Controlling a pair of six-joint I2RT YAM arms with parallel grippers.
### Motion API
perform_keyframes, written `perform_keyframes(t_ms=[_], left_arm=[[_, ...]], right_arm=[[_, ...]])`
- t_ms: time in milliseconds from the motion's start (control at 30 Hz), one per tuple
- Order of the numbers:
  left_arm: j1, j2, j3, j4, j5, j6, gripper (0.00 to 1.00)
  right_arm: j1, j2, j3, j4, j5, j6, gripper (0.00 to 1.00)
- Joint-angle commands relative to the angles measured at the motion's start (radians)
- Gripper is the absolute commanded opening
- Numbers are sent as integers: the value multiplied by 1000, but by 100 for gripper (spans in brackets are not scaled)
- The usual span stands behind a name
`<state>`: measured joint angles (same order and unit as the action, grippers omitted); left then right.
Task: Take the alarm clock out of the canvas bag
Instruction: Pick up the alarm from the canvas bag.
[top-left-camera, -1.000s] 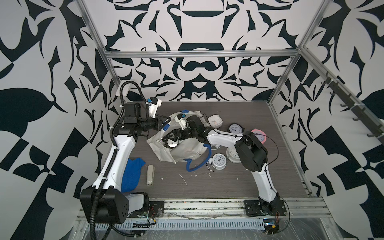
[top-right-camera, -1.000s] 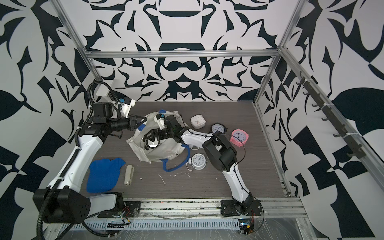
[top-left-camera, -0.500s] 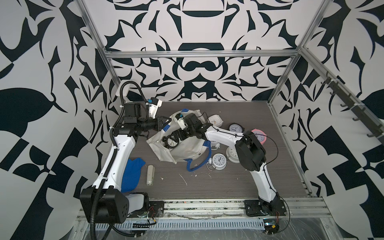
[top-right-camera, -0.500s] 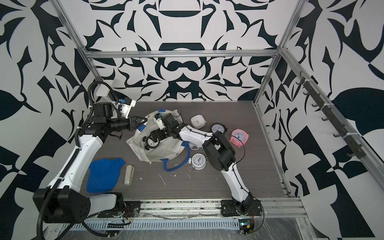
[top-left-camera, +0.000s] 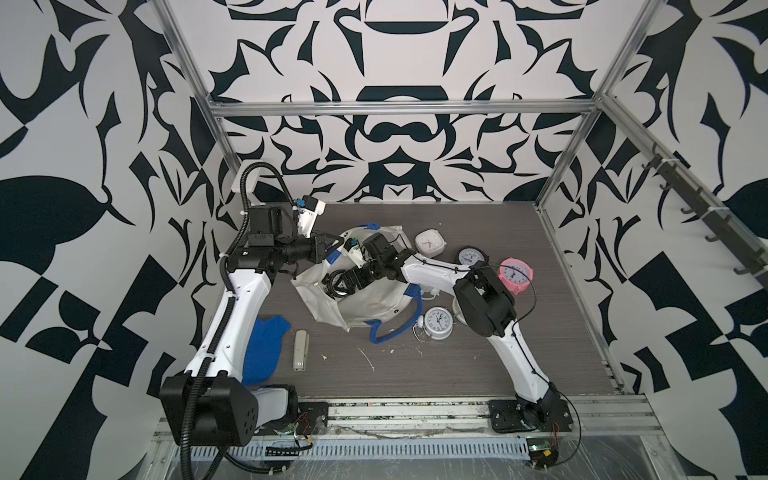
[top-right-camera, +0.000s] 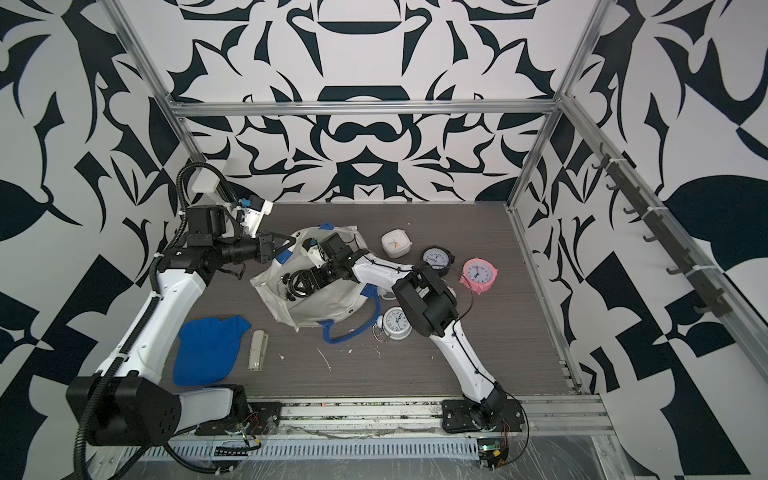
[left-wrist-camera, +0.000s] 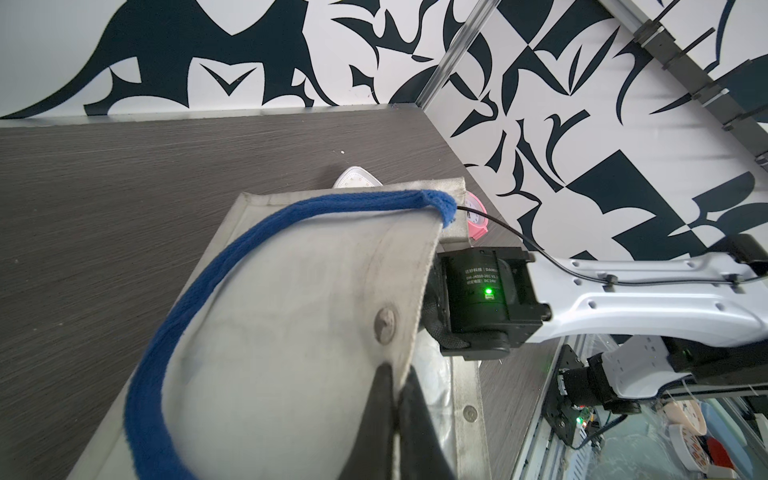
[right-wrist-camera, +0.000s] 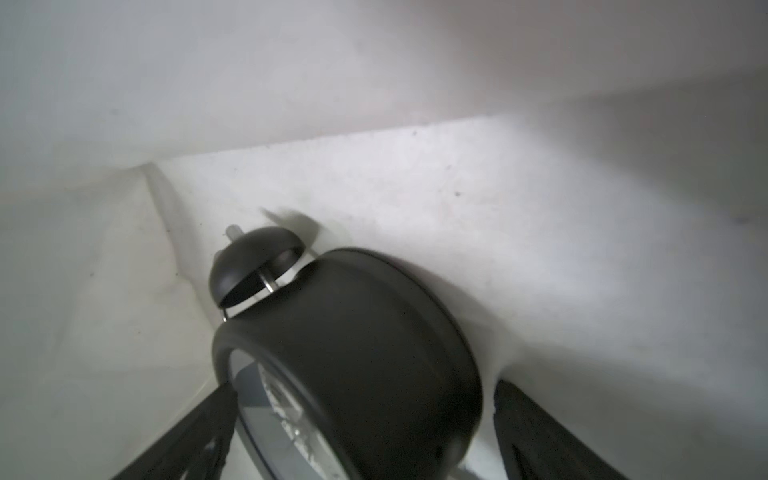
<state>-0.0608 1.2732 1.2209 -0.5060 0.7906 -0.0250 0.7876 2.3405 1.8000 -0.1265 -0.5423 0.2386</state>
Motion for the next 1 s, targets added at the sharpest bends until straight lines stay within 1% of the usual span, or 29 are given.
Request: perform_keyframes(t_ms=[0,133,267,400,500,700,967], left_arm=[[-1,-7,15,18,81,17,0],[-1,-7,14,15,75,19,0],[-1,-6,14,14,73,19,0],[-1,-6,17,14,71,20,0],[-1,-6,18,13,70,20,0],[-1,-6,19,13,68,19,0],[-1,-6,18,11,68,20,0]], right_arm=[[7,-28,-3,104,-99,35,99],[7,-63,-65,208,-145,76,99],[7,-99,-94,235,-174,98,96],[7,-140,-130,247,-198,112,90],[11,-161,-160,249,-194,107,84],[24,-138,-120,136,-169,49,70],[60,-92,-12,-54,-88,-66,71]])
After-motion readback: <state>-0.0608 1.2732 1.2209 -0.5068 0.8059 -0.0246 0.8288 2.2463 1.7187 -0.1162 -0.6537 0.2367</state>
